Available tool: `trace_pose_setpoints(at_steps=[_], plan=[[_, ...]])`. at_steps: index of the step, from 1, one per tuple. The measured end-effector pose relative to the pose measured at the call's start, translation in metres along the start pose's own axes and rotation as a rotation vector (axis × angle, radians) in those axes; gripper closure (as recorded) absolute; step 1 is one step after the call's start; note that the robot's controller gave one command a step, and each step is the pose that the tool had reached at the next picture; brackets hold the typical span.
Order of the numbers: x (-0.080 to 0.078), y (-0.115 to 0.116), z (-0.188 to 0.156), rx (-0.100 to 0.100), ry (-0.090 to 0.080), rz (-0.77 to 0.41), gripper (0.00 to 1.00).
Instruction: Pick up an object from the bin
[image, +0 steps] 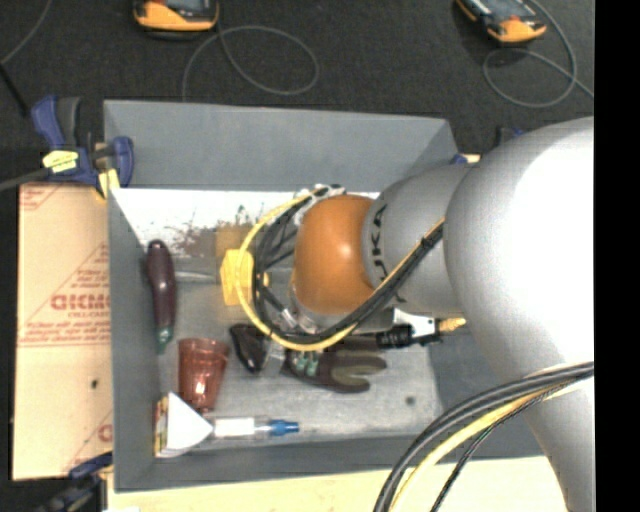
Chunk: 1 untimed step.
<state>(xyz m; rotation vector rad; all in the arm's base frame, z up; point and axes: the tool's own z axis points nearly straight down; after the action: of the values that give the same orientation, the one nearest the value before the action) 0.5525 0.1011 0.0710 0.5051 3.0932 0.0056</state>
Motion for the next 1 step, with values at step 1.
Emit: trace_pose_setpoints(at_steps=[1], plan=[[0.0008, -0.0003, -0.0029, 0.0, 0.001, 0.001, 1.0]])
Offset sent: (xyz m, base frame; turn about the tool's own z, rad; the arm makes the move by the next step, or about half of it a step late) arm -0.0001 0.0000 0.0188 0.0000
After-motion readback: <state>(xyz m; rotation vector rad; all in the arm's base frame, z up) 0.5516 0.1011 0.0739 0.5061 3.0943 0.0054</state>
